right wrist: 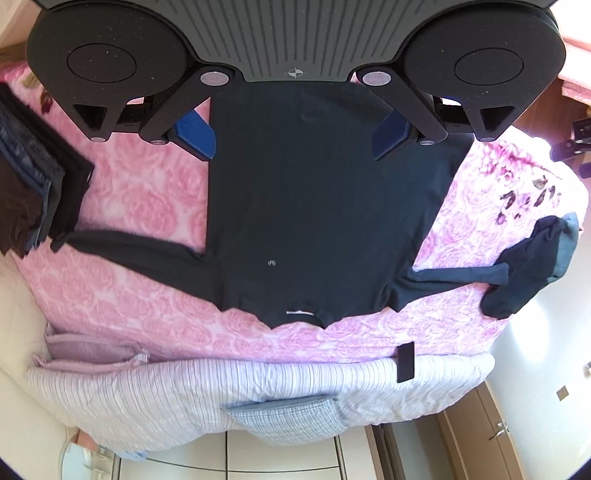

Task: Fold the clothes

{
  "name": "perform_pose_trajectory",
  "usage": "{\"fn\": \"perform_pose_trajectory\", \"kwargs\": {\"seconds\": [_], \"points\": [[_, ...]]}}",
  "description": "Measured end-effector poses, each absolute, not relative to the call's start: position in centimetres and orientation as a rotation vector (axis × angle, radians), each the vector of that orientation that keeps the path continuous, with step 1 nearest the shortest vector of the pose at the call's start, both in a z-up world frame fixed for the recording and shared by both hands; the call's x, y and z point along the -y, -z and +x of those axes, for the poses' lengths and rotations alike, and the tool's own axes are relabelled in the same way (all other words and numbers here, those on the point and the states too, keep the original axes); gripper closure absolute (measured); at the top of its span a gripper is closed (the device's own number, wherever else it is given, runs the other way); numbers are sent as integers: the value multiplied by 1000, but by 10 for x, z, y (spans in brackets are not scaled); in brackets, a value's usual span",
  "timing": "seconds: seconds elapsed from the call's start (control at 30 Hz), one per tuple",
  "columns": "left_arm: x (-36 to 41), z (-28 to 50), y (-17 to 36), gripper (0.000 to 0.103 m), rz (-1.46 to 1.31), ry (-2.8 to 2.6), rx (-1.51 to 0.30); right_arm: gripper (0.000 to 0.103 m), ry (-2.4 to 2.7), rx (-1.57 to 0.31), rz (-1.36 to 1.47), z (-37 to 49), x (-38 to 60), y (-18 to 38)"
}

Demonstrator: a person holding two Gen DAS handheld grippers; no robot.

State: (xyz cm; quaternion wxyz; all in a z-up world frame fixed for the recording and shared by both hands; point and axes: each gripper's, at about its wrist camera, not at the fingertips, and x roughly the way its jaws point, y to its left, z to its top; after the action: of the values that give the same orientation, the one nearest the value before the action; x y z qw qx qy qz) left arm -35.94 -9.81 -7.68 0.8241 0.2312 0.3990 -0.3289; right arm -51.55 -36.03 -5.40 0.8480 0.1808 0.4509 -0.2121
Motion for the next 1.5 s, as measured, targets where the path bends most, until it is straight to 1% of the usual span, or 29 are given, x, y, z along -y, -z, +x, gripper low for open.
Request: {"fn": "perform_pose_trajectory", "kwargs": {"seconds": [0.3, 0.57, 0.73, 1.03, 1.37, 1.5], "points": [[107, -404, 72, 27, 550, 723, -835, 9, 415, -967, 445, -563, 352, 64], [78, -410, 85, 27, 608, 652, -872, 9, 456, -990, 491, -595, 359, 80], [72, -415, 88, 27, 603, 637, -890, 9, 452, -1015, 497, -598, 359, 87], [93, -425, 79, 27, 596, 690, -861, 9, 431, -1008, 465, -593, 345, 82], [89, -431, 74, 27, 598, 690, -841, 9, 438, -994, 406, -603, 336, 77], [89, -433, 72, 27, 594, 691, -834, 9, 428, -987, 404, -592, 337, 74]]}}
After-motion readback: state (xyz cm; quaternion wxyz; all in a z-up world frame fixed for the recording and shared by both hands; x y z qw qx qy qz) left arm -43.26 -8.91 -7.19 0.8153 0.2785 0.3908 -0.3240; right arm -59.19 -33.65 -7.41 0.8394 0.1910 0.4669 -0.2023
